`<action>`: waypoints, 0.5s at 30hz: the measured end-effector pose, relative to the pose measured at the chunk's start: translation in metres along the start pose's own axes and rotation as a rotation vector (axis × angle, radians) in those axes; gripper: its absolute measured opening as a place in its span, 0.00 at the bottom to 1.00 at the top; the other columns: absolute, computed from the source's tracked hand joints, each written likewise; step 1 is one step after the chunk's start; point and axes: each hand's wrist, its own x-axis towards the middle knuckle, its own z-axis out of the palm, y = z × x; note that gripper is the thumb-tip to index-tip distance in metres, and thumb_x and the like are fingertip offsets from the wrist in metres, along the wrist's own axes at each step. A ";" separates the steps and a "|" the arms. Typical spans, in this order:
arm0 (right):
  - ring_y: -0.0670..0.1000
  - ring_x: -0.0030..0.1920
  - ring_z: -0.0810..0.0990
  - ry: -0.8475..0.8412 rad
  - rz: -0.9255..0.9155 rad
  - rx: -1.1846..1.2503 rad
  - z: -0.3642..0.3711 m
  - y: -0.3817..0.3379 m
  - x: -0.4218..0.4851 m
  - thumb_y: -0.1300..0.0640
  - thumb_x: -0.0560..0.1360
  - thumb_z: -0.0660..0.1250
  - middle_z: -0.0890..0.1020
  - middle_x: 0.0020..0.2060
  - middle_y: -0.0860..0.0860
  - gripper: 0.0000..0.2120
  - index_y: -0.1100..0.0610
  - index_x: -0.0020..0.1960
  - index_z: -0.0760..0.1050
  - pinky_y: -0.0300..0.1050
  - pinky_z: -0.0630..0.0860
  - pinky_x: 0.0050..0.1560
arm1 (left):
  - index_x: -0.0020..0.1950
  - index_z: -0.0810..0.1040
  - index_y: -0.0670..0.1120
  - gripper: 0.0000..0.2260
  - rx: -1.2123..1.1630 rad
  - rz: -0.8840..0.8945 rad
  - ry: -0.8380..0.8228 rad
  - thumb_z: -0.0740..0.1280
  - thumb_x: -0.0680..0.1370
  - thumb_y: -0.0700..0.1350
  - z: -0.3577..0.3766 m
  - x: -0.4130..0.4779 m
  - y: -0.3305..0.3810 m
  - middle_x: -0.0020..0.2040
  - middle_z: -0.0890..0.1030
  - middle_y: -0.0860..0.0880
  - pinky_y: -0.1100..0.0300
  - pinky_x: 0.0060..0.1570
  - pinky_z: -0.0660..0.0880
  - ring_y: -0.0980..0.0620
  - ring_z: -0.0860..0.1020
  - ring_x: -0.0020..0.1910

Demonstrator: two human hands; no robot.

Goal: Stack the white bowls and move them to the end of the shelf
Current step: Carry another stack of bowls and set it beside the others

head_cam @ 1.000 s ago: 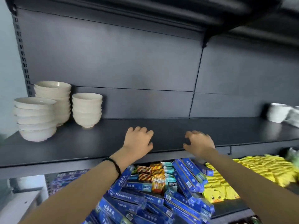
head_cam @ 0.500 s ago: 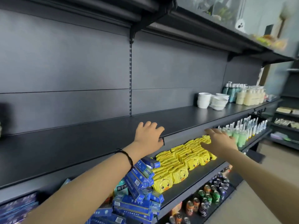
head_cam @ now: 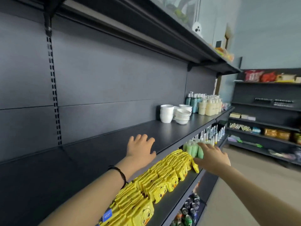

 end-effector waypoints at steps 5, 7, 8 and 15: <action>0.55 0.74 0.65 0.029 0.030 -0.012 0.012 0.032 0.067 0.36 0.75 0.63 0.65 0.75 0.49 0.37 0.45 0.78 0.53 0.54 0.66 0.70 | 0.70 0.69 0.52 0.21 -0.033 -0.004 -0.011 0.59 0.79 0.57 0.033 0.077 0.019 0.67 0.72 0.49 0.50 0.64 0.63 0.46 0.69 0.67; 0.55 0.73 0.65 0.021 0.037 -0.007 0.015 0.044 0.090 0.37 0.75 0.64 0.66 0.75 0.49 0.36 0.46 0.78 0.54 0.54 0.66 0.69 | 0.70 0.69 0.52 0.21 -0.035 0.008 -0.027 0.59 0.79 0.57 0.046 0.098 0.030 0.68 0.72 0.49 0.51 0.64 0.63 0.47 0.69 0.68; 0.56 0.73 0.66 0.021 0.038 0.000 0.017 0.050 0.102 0.37 0.75 0.64 0.66 0.74 0.50 0.36 0.46 0.78 0.54 0.55 0.67 0.69 | 0.70 0.69 0.52 0.21 -0.027 0.017 -0.030 0.59 0.79 0.57 0.052 0.109 0.035 0.68 0.71 0.49 0.51 0.64 0.63 0.47 0.68 0.68; 0.57 0.73 0.65 0.022 0.026 0.051 0.041 0.094 0.179 0.39 0.76 0.64 0.65 0.75 0.50 0.36 0.47 0.78 0.54 0.56 0.66 0.69 | 0.70 0.68 0.53 0.21 -0.037 0.017 -0.028 0.59 0.79 0.57 0.091 0.187 0.072 0.68 0.71 0.50 0.51 0.63 0.63 0.47 0.68 0.67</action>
